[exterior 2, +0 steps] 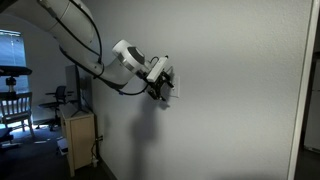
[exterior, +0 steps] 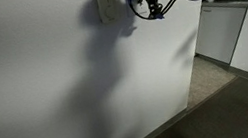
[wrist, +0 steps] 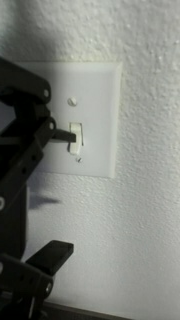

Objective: Turn off the right light switch and then the left light switch, turn the right light switch back on

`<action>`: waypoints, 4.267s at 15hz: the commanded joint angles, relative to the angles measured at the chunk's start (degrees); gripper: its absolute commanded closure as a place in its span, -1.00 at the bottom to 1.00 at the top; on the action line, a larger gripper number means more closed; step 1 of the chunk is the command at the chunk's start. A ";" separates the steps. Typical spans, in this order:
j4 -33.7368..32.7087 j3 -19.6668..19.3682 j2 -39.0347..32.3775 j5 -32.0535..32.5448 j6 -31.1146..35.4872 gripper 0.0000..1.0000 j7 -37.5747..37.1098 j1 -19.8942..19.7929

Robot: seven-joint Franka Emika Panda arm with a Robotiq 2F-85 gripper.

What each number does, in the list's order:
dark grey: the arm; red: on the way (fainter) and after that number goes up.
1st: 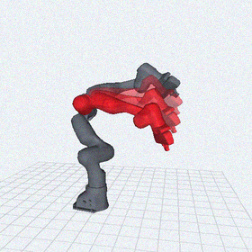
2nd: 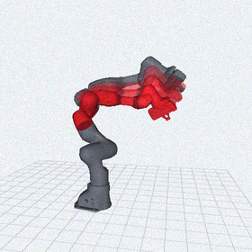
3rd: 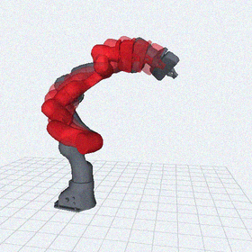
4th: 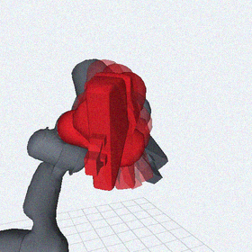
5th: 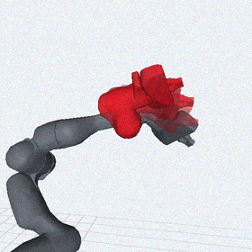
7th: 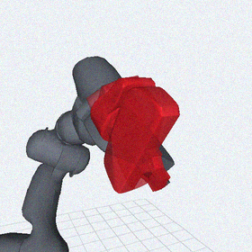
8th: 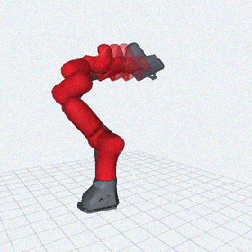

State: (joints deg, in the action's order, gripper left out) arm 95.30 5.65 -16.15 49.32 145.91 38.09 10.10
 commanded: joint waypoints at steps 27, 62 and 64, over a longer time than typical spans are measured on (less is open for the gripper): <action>-0.06 0.58 -0.03 0.03 0.03 -1.00 0.07 -0.50; 1.85 1.81 0.50 -1.32 -0.92 -1.00 9.61 -3.14; 1.61 1.83 0.90 -1.12 0.11 -1.00 9.90 -3.05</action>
State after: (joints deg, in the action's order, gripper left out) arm 96.67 7.66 -15.97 48.21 143.44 45.97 7.57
